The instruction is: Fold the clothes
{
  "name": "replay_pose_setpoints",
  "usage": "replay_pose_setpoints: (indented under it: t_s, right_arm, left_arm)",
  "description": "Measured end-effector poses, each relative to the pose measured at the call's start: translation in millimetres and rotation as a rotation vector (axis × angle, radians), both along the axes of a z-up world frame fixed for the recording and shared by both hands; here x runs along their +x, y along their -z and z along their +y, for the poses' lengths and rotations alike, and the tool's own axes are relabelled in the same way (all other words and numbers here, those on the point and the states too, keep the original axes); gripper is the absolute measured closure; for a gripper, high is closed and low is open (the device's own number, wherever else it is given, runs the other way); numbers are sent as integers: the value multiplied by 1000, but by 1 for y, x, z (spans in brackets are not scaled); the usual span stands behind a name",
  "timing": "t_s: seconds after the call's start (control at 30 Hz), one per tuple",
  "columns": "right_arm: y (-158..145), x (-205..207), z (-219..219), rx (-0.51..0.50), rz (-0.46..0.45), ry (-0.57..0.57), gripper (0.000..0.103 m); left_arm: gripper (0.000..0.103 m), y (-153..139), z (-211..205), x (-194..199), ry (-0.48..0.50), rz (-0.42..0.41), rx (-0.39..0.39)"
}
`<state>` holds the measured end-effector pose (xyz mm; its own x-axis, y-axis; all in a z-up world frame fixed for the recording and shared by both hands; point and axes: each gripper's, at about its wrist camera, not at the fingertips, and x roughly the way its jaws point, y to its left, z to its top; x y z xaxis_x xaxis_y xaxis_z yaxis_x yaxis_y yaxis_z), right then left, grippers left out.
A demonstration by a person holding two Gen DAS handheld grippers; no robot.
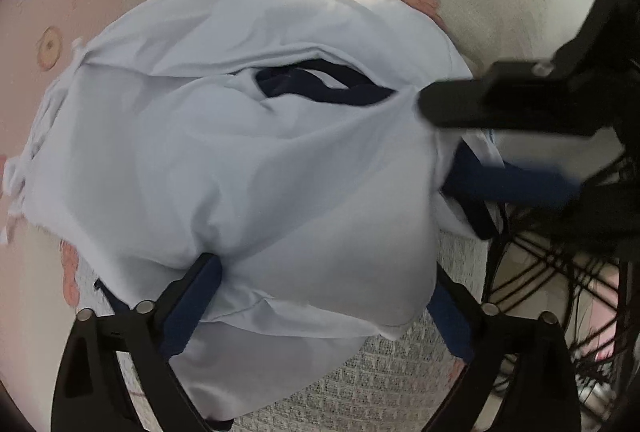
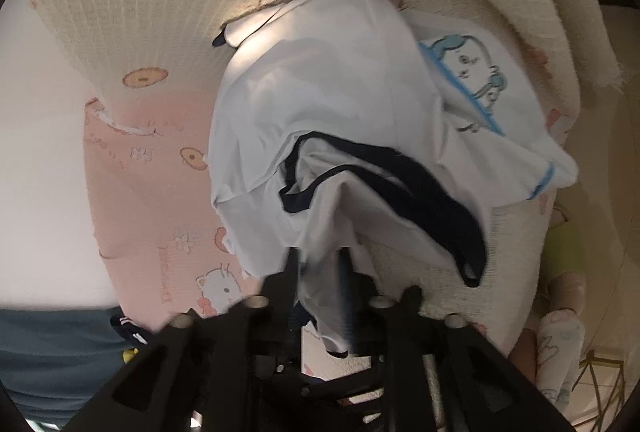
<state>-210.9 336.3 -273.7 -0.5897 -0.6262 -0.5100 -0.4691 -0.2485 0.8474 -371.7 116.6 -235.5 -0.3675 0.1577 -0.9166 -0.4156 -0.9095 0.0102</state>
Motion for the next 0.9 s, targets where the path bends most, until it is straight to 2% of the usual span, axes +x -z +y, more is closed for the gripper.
replay_pose_setpoints:
  t_s: [0.03, 0.1, 0.27, 0.3, 0.43, 0.5, 0.6, 0.7, 0.77, 0.83, 0.9]
  right_arm:
    - [1, 7, 4, 7, -11, 7, 47]
    - [3, 21, 12, 11, -36, 32, 44]
    - [12, 61, 37, -52, -34, 109, 44]
    - [14, 69, 42, -93, -27, 134, 42]
    - [13, 40, 37, -184, -24, 194, 35]
    - [10, 20, 23, -193, -32, 200, 34]
    - [13, -12, -7, -241, -33, 211, 33]
    - [21, -16, -22, -292, -79, 253, 32]
    - [27, -19, -32, -325, -109, 280, 32]
    - [32, -21, -42, -354, -140, 305, 31]
    - [32, -20, -44, -325, -174, 298, 31]
  left_arm:
    - [22, -3, -1, -1, -21, 7, 3]
    - [59, -13, -3, -4, -47, 33, 8]
    - [84, -36, -9, -13, -68, 44, 43]
    - [84, -42, -11, -16, -82, 59, 37]
    - [87, -70, -23, -37, -173, 87, 38]
    - [93, -80, -44, -35, -231, 76, 92]
    - [94, -93, -73, -32, -314, 60, 169]
    - [94, -98, -69, -42, -336, 75, 170]
    - [94, -100, -75, -44, -328, 40, 192]
    - [94, -102, -78, -40, -322, 48, 175]
    - [94, -104, -80, -36, -316, 55, 157]
